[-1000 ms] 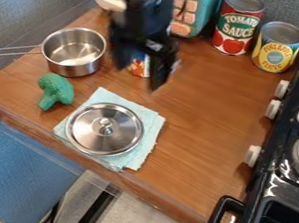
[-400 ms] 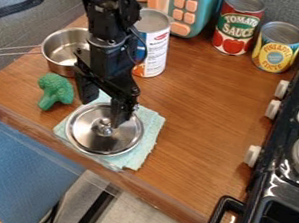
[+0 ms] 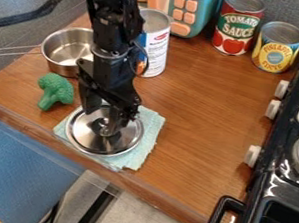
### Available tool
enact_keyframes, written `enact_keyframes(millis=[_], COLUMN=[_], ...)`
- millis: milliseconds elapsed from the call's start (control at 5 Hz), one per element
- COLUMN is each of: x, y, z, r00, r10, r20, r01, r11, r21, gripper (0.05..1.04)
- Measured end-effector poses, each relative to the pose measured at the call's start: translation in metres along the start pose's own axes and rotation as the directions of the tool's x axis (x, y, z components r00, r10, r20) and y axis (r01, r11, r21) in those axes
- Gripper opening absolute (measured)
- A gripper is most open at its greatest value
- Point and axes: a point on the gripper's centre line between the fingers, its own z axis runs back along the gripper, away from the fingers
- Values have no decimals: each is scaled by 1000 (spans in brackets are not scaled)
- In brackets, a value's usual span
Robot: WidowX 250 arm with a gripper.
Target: Moves the silver lid from the top of a green cloth to the upper side of the table, tin
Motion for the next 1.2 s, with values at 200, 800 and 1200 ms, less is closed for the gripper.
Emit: enact_keyframes(millis=[200, 800, 1200], x=[0, 15, 90], y=[-1, -12, -46], z=[-4, 26, 73], r00=[1000, 999, 984], r10=[0, -31, -51], r20=[-9, 33, 171], r01=[0, 32, 60], r11=[1000, 999, 997], r21=[-2, -28, -50], gripper=[441, 284, 283])
